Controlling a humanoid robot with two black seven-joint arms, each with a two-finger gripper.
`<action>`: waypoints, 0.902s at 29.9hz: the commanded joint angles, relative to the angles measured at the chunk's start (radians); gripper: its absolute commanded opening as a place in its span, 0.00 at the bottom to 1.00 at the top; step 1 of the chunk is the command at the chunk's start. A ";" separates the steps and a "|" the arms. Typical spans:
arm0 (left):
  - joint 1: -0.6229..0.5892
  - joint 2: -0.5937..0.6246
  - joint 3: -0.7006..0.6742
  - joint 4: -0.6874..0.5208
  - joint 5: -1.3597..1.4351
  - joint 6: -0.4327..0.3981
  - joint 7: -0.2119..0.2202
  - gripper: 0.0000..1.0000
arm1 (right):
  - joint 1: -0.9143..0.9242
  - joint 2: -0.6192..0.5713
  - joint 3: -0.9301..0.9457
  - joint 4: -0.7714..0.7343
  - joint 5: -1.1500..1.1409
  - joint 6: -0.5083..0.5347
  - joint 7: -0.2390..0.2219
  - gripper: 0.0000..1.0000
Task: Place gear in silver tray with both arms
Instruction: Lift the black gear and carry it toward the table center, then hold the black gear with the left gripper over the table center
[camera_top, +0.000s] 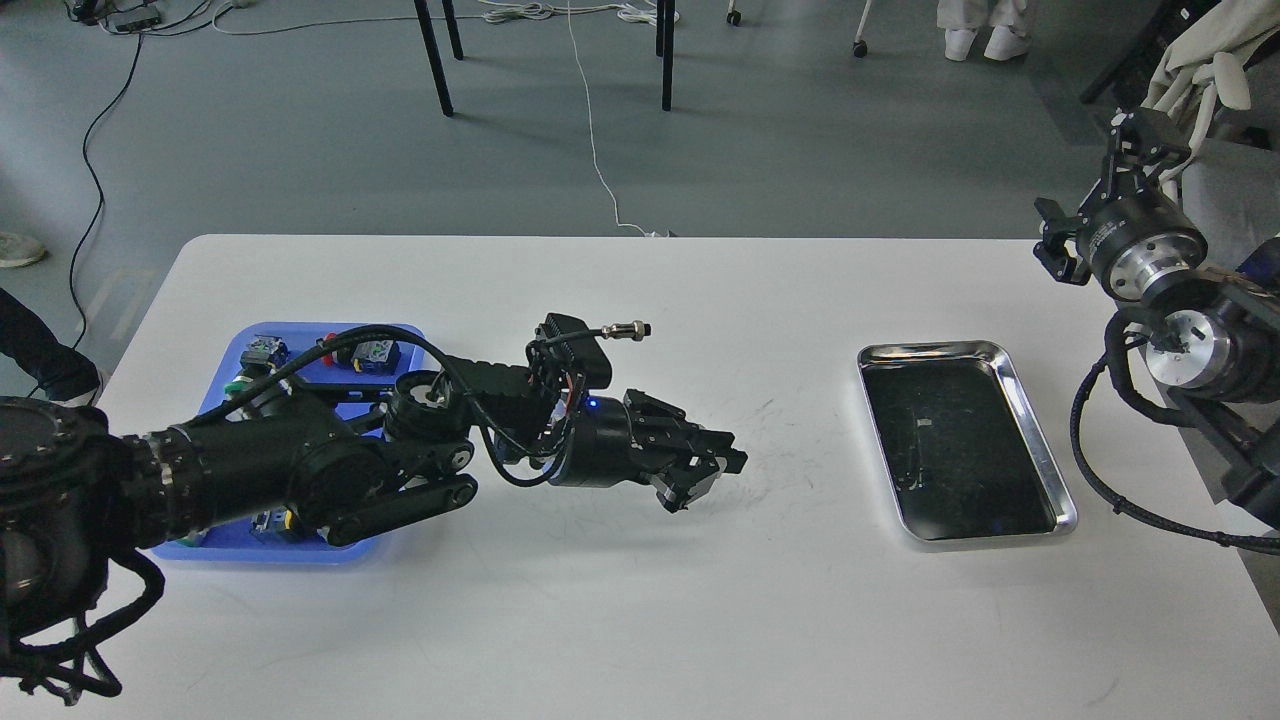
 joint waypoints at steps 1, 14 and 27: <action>0.005 -0.061 0.017 0.056 0.000 0.000 0.000 0.07 | 0.000 0.003 0.005 -0.002 0.000 0.000 0.000 0.99; 0.009 -0.161 0.022 0.227 -0.008 -0.002 0.000 0.08 | 0.000 0.002 0.004 -0.002 0.001 0.000 0.000 0.99; 0.032 -0.161 0.017 0.244 -0.042 0.005 0.000 0.08 | -0.003 0.000 -0.002 -0.001 0.000 0.002 0.000 0.99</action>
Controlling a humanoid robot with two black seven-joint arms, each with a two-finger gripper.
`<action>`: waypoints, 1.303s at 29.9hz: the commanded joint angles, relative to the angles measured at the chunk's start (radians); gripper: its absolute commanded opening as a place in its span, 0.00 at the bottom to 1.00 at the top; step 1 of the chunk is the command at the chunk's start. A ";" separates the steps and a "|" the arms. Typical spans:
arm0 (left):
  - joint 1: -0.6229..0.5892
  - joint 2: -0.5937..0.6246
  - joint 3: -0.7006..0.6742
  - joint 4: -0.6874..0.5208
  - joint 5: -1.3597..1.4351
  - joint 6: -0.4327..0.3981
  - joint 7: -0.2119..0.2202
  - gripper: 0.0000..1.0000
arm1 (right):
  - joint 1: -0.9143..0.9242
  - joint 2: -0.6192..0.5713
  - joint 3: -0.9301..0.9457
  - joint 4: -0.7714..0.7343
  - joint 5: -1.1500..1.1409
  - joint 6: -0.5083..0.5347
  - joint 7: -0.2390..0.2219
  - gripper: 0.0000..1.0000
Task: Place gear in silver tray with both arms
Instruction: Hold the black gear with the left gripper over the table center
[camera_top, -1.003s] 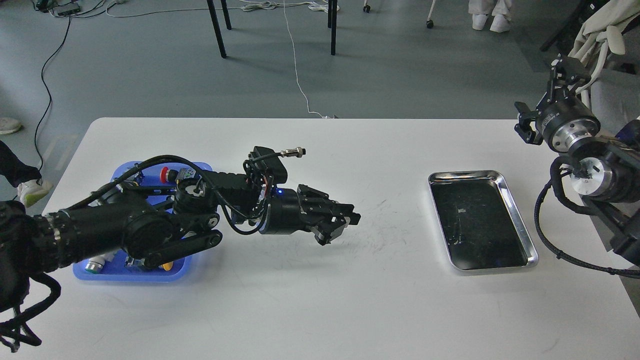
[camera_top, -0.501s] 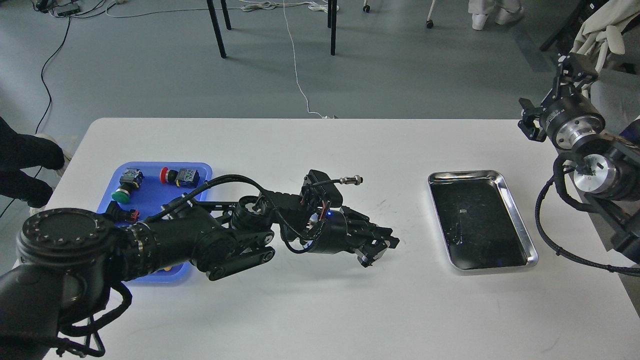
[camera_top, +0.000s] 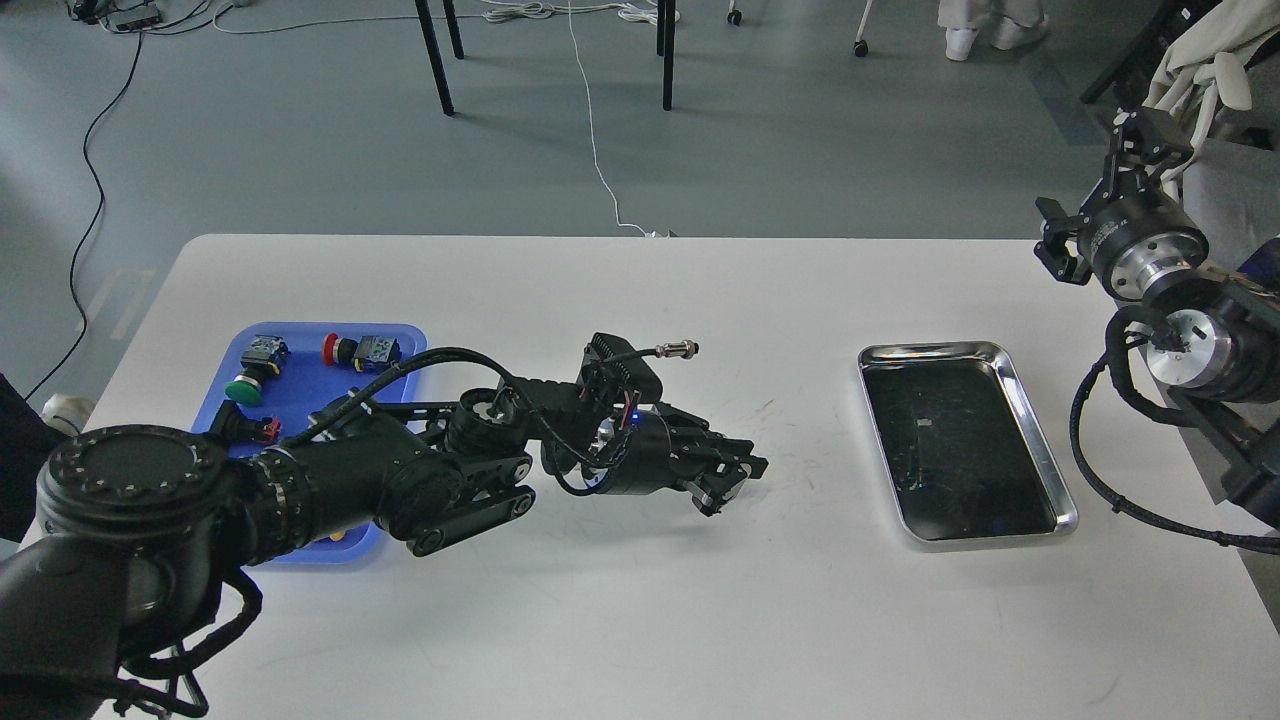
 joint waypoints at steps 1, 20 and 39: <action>0.003 0.000 0.005 0.001 -0.018 0.003 0.000 0.08 | -0.001 -0.001 -0.002 0.000 0.000 -0.001 0.000 0.99; 0.039 0.000 -0.002 0.002 -0.021 0.006 0.000 0.13 | -0.001 -0.001 -0.009 -0.003 -0.002 0.001 0.000 0.99; 0.045 0.000 -0.006 0.004 -0.048 0.004 0.000 0.28 | 0.000 -0.001 -0.014 -0.003 -0.005 0.001 0.000 0.99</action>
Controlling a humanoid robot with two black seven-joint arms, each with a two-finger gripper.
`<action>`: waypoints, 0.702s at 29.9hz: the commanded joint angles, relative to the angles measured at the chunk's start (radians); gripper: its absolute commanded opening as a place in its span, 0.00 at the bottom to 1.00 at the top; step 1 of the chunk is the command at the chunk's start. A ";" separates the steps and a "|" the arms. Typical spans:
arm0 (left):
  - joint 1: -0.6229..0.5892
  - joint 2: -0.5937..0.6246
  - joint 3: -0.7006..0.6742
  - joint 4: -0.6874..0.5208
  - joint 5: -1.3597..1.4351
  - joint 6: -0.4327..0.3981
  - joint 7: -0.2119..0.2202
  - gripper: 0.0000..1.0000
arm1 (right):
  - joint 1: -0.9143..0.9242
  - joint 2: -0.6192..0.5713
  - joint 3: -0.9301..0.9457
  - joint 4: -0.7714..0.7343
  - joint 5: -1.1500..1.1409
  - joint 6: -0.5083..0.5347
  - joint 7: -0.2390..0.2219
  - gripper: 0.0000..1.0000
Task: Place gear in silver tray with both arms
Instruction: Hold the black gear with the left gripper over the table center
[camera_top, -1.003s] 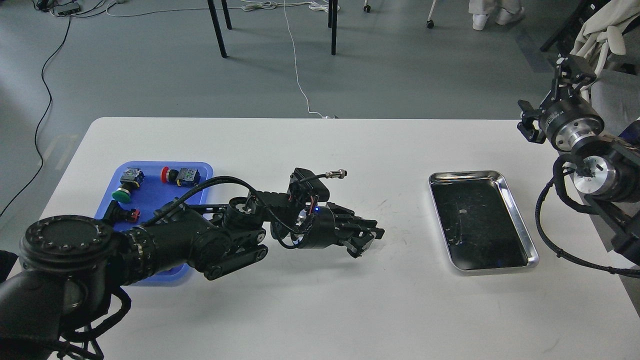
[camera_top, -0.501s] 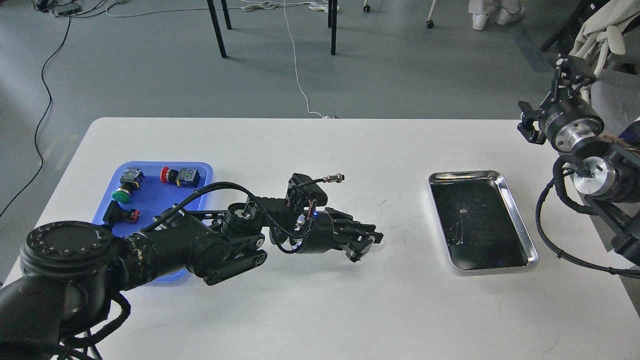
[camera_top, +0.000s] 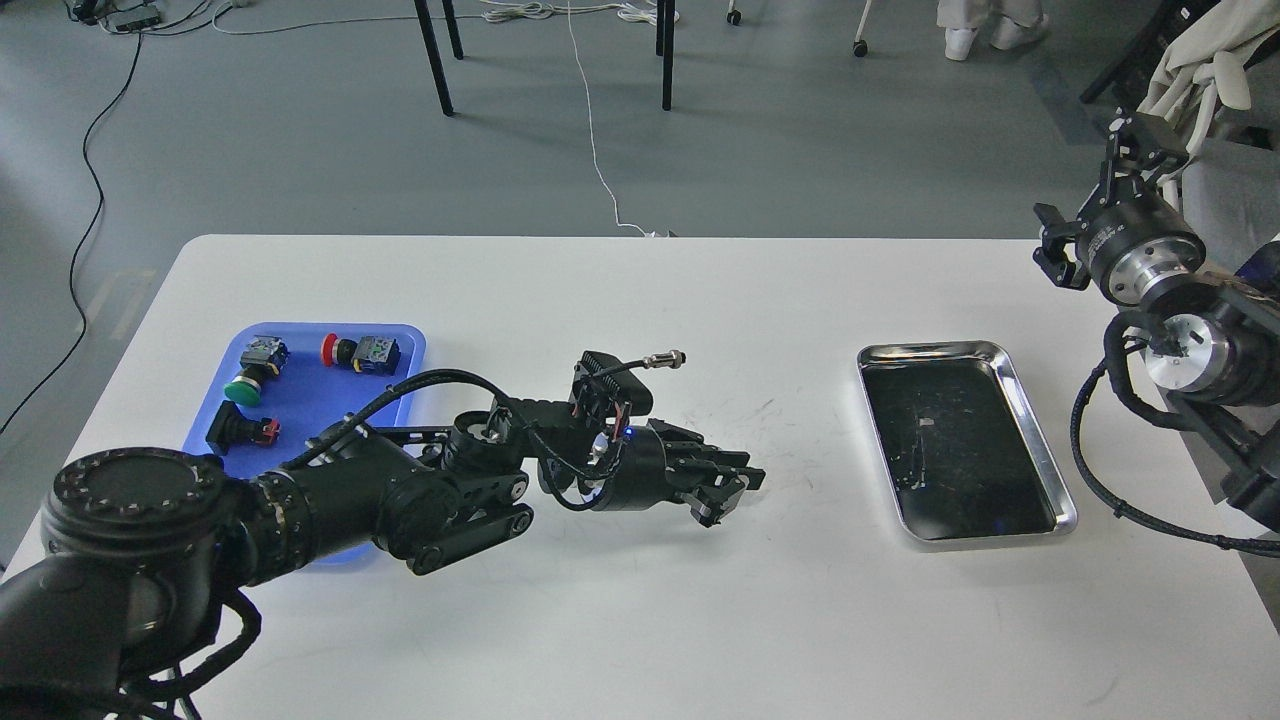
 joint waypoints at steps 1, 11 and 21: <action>-0.001 0.000 0.002 0.000 -0.018 -0.001 0.000 0.29 | 0.000 -0.001 0.000 0.000 -0.001 0.000 -0.002 0.99; -0.004 0.000 -0.002 0.000 -0.031 -0.003 0.000 0.32 | -0.002 -0.001 0.000 0.000 -0.001 0.000 -0.002 0.99; -0.035 0.000 -0.041 -0.011 -0.111 -0.005 0.000 0.39 | 0.006 -0.034 -0.054 0.009 -0.003 0.000 -0.005 0.99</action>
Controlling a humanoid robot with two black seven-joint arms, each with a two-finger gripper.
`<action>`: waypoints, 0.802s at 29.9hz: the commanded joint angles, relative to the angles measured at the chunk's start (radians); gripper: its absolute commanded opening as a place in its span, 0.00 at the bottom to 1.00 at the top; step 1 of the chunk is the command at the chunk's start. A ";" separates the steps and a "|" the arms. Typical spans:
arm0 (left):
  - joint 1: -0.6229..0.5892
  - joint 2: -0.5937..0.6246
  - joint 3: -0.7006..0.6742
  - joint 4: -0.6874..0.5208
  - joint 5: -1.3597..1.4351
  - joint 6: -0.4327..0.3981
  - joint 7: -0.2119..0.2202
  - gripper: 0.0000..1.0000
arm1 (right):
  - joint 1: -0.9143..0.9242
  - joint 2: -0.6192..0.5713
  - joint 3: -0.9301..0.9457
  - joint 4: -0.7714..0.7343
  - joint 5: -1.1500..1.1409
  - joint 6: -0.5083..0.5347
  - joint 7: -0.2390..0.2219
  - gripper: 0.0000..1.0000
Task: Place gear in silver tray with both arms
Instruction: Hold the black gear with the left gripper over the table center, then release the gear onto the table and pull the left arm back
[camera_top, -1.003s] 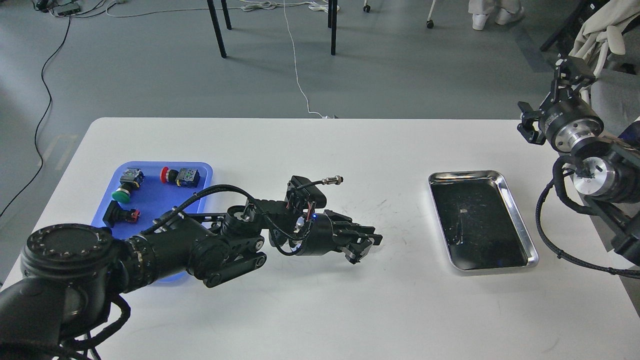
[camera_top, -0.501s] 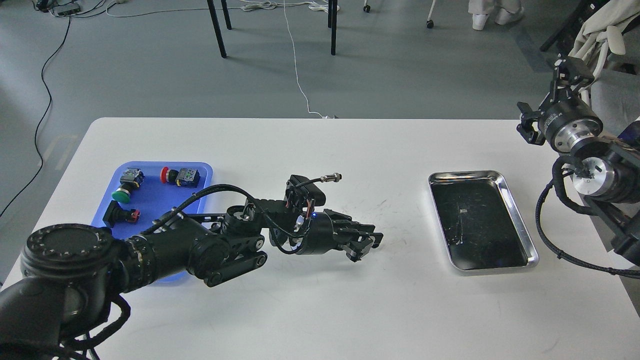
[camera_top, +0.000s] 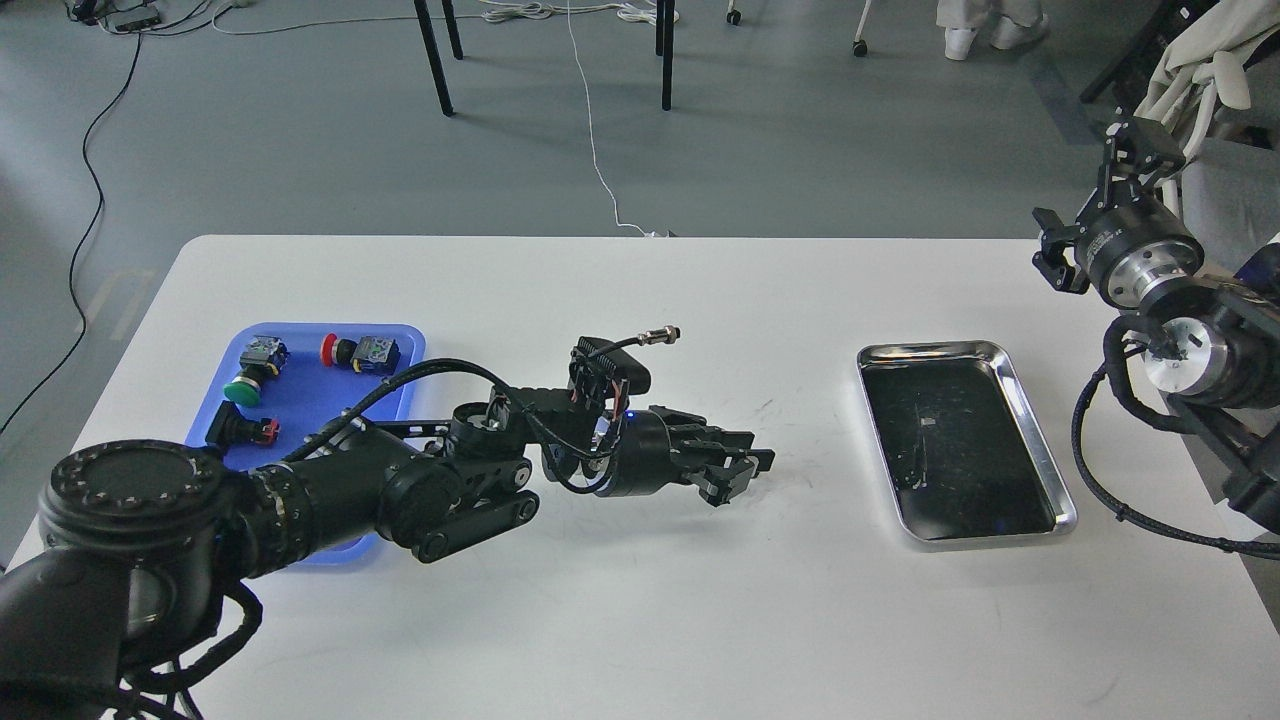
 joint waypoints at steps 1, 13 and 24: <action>-0.024 0.000 -0.037 -0.008 -0.035 -0.003 0.000 0.40 | 0.006 -0.038 -0.036 0.013 0.001 0.005 -0.002 0.99; -0.106 0.185 -0.157 -0.077 -0.222 -0.007 0.000 0.72 | 0.132 -0.095 -0.250 0.106 -0.007 0.012 -0.056 0.99; -0.112 0.428 -0.207 -0.096 -0.431 -0.018 0.000 0.79 | 0.302 -0.103 -0.482 0.117 -0.165 0.015 -0.056 0.98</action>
